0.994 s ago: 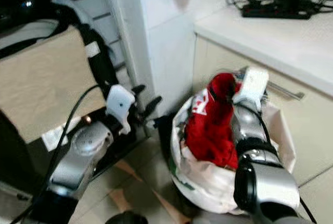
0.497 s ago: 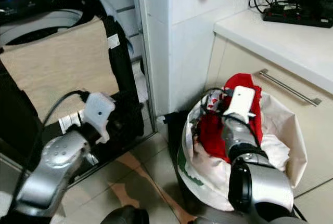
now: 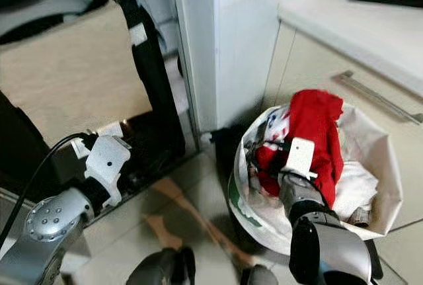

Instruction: Clothes washing

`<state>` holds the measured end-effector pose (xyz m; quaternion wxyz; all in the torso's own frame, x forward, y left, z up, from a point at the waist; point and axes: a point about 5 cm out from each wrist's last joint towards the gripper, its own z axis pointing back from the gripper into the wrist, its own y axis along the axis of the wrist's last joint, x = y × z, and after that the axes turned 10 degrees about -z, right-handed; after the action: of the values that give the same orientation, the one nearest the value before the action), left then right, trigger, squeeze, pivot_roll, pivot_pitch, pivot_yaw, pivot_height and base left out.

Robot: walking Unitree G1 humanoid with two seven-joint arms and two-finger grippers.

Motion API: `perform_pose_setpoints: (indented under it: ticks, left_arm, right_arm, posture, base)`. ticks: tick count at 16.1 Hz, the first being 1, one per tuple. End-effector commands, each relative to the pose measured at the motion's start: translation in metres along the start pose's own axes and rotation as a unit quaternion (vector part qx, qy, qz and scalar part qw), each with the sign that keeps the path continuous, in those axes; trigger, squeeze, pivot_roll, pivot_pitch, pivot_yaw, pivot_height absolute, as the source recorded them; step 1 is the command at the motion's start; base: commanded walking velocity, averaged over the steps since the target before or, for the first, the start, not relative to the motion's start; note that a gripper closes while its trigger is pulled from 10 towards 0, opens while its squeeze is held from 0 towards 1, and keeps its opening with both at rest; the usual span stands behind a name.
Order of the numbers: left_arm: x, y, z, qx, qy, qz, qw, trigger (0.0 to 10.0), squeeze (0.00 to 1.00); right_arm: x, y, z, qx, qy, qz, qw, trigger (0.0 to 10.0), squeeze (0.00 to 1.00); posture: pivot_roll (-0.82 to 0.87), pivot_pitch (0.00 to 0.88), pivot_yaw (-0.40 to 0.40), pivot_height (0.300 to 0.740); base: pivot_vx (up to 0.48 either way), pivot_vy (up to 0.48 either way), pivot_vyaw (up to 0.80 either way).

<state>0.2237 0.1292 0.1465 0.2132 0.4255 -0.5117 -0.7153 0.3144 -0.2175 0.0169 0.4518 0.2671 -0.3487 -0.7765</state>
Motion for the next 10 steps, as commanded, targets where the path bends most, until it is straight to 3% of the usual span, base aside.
perform_pose_setpoints:
  ticks: [1, 6, 10]
  left_arm:
    - [0.0, 0.003, 0.004, 0.0, 0.001, -0.004, 1.0, 10.0, 0.0]
    - [0.001, 0.007, 0.002, -0.004, 0.004, 0.005, 1.0, 10.0, 0.0]
    - [0.005, 0.007, -0.002, -0.003, 0.002, 0.011, 1.0, 10.0, 0.0]
  right_arm:
    - [-0.001, -0.01, 0.001, -0.02, -0.001, 0.0, 1.0, 0.0, 0.0]
    - [-0.007, -0.004, 0.001, -0.004, 0.016, 0.01, 1.0, 0.0, 0.0]
    - [-0.023, 0.005, 0.003, 0.023, 0.048, 0.034, 0.998, 0.0, 0.0]
  posture:
    - [0.15, 0.251, 0.093, 0.724]
    - [0.13, 0.25, 0.08, 0.724]
    - [0.12, 0.236, 0.07, 0.724]
  base:
    - [0.0, 0.0, 0.0]
    - [0.0, 0.0, 0.0]
    - [0.0, 0.0, 0.0]
